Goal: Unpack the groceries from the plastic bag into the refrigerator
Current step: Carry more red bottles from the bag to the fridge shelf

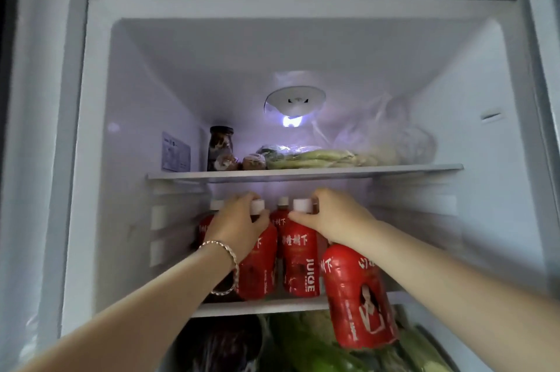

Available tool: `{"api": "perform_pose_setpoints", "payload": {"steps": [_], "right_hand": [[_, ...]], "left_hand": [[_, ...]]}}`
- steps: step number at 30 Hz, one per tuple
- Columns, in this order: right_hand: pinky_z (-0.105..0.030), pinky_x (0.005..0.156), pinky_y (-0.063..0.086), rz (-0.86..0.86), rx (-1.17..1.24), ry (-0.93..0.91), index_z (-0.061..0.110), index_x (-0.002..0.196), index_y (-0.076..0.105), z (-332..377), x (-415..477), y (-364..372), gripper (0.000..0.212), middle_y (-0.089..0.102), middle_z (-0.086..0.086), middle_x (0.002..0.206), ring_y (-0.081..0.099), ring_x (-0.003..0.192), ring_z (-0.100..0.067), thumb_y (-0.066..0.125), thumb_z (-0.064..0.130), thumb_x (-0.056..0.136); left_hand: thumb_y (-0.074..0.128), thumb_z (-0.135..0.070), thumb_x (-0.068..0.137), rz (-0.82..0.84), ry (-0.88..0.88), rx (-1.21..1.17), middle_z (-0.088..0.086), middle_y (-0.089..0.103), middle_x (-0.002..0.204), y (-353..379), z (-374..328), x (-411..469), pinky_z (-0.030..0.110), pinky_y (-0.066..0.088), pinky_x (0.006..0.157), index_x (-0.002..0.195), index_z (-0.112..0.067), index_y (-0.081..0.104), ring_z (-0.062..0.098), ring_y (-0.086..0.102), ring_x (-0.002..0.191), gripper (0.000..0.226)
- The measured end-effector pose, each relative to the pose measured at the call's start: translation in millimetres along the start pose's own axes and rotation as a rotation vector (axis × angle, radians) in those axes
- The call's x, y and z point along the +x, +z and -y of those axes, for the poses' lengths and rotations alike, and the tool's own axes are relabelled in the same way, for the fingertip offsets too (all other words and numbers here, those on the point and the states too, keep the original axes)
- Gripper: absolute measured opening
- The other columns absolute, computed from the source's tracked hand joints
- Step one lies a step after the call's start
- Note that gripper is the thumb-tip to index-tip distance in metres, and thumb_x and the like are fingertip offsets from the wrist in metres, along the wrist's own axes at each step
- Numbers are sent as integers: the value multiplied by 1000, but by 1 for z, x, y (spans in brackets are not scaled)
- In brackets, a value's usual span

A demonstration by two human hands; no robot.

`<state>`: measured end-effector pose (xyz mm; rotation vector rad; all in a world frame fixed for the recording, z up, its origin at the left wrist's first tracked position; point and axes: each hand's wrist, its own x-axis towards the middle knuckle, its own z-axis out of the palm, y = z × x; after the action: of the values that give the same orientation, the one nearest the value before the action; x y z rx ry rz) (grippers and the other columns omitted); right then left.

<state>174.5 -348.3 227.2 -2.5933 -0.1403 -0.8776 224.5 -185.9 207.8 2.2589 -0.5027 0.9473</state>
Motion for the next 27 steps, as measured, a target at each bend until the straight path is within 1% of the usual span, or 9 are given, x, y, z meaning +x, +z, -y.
{"api": "perform_pose_setpoints", "payload": {"steps": [3, 6, 10, 12, 16, 18, 21, 24, 27], "right_hand": [[-25, 58, 46, -52, 62, 14, 17, 93, 64, -6, -21, 1, 40, 66, 6, 82, 59, 65, -11, 70, 52, 74], [-12, 49, 37, -337, 36, -45, 20, 69, 65, -14, -45, -10, 21, 57, 11, 54, 57, 55, -9, 72, 38, 77], [-27, 49, 45, -771, 95, -232, 10, 65, 66, -18, -46, -35, 24, 59, 0, 44, 55, 42, -15, 75, 30, 75], [-28, 46, 44, -861, 47, -283, 8, 66, 66, -21, -37, -36, 27, 61, -3, 45, 56, 41, -22, 73, 32, 77], [-19, 47, 32, -713, 111, -141, 11, 72, 67, -28, -22, -18, 26, 53, 9, 49, 46, 46, -10, 71, 35, 79], [-21, 47, 32, -678, 39, -84, 13, 74, 68, -28, -19, -18, 32, 61, 6, 57, 55, 54, -14, 64, 43, 83], [-27, 63, 37, -538, -193, 54, 19, 95, 66, -24, -22, -18, 47, 70, -1, 89, 64, 86, -23, 42, 59, 88], [-42, 95, 39, -287, -346, 183, 26, 141, 25, -35, -36, 2, 79, 49, -9, 133, 49, 120, -31, 32, 75, 79], [-44, 96, 45, -103, 90, 266, 39, 142, -18, -42, -52, 26, 117, 26, -13, 144, 49, 121, -32, 54, 80, 60]], "left_hand": [[52, -32, 90, -37, -26, -56, 5, 59, 115, 13, 7, -2, 34, 46, 90, 116, -22, 53, 24, 54, 103, 28], [49, -32, 91, -75, -17, -71, 0, 53, 126, 19, 9, -8, 34, 36, 100, 124, -25, 48, 24, 38, 116, 33], [49, -38, 91, -76, 17, -94, 1, 44, 135, 23, 14, -15, 35, 33, 105, 134, -28, 39, 23, 38, 123, 44], [51, -39, 90, -37, 0, -206, 3, 39, 138, 22, 16, -17, 36, 35, 107, 136, -30, 35, 21, 38, 127, 49], [53, -39, 89, -8, -4, -249, 3, 33, 139, 23, 17, -20, 37, 34, 107, 137, -34, 32, 22, 33, 130, 52], [54, -38, 89, 2, 0, -262, 2, 32, 141, 23, 18, -21, 37, 33, 107, 138, -35, 30, 22, 32, 131, 55], [56, -37, 88, 9, 21, -271, 1, 29, 143, 22, 18, -23, 38, 32, 109, 141, -35, 25, 22, 29, 133, 60], [60, -39, 85, 61, 11, -293, -3, 21, 145, 23, 18, -29, 41, 33, 110, 143, -41, 13, 21, 27, 134, 74], [65, -39, 82, 163, -23, -379, -9, 7, 148, 26, 16, -34, 37, 33, 107, 143, -46, -5, 18, 26, 135, 93]]}}
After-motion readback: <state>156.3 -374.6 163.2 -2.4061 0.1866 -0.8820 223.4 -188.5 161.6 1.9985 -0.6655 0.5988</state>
